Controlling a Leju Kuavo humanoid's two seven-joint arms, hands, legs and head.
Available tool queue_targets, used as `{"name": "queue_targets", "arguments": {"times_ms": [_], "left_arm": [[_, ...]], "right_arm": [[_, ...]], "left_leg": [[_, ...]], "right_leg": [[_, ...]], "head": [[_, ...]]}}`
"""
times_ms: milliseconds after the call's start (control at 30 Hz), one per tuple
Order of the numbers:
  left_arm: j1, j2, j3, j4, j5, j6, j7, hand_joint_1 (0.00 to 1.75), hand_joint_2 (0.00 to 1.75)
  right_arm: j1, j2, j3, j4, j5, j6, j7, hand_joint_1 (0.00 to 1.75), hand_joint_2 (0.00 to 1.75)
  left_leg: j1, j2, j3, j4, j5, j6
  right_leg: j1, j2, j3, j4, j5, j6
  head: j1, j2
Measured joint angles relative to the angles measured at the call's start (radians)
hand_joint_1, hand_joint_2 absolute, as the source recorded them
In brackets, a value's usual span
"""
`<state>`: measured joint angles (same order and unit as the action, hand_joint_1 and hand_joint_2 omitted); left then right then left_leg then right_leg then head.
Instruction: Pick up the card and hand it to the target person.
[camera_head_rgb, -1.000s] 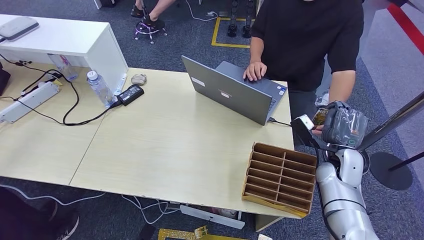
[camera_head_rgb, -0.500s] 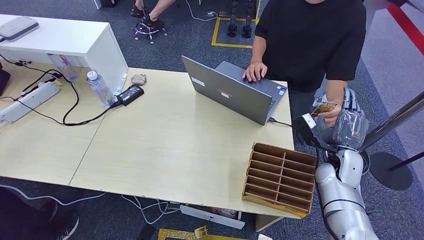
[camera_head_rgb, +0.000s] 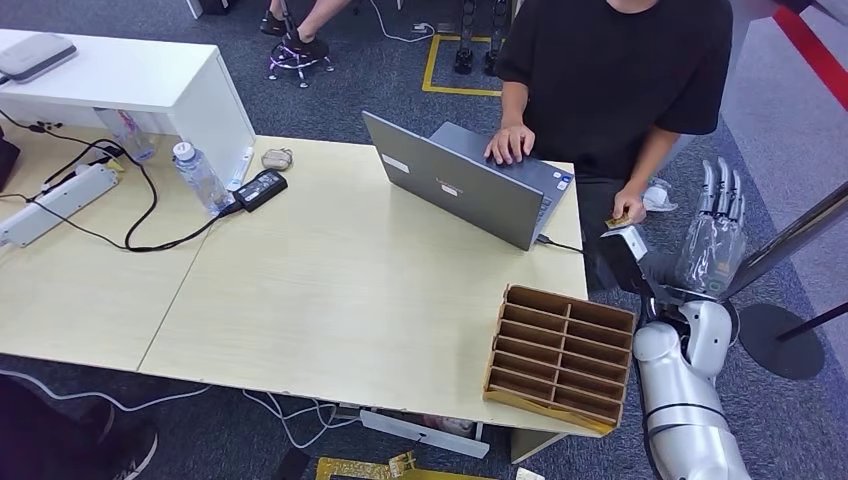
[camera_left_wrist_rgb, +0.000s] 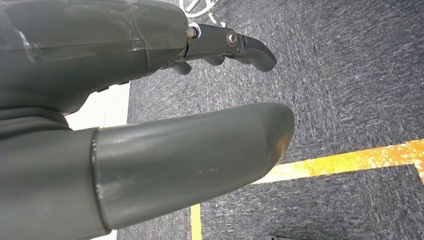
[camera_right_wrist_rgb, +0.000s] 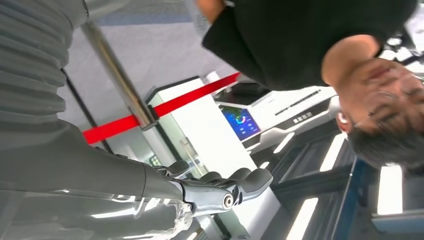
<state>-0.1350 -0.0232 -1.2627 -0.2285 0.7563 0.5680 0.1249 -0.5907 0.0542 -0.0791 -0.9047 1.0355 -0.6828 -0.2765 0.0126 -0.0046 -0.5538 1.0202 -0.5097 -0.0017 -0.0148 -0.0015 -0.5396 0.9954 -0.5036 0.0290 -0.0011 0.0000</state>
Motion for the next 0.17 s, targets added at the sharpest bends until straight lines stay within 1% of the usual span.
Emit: {"name": "queue_targets", "arguments": {"times_ms": [167], "left_arm": [[0.000, 0.001, 0.000, 0.000, 0.013, 0.001, 0.004, 0.00, 0.00]], "right_arm": [[0.046, 0.003, 0.072, -0.078, -0.074, 0.000, 0.066, 0.00, 1.75]], "left_leg": [[0.000, 0.000, 0.000, 0.000, 0.000, 0.000]], "right_leg": [[0.000, 0.000, 0.000, 0.000, 0.000, 0.000]], "head": [[0.000, 0.000]]}}
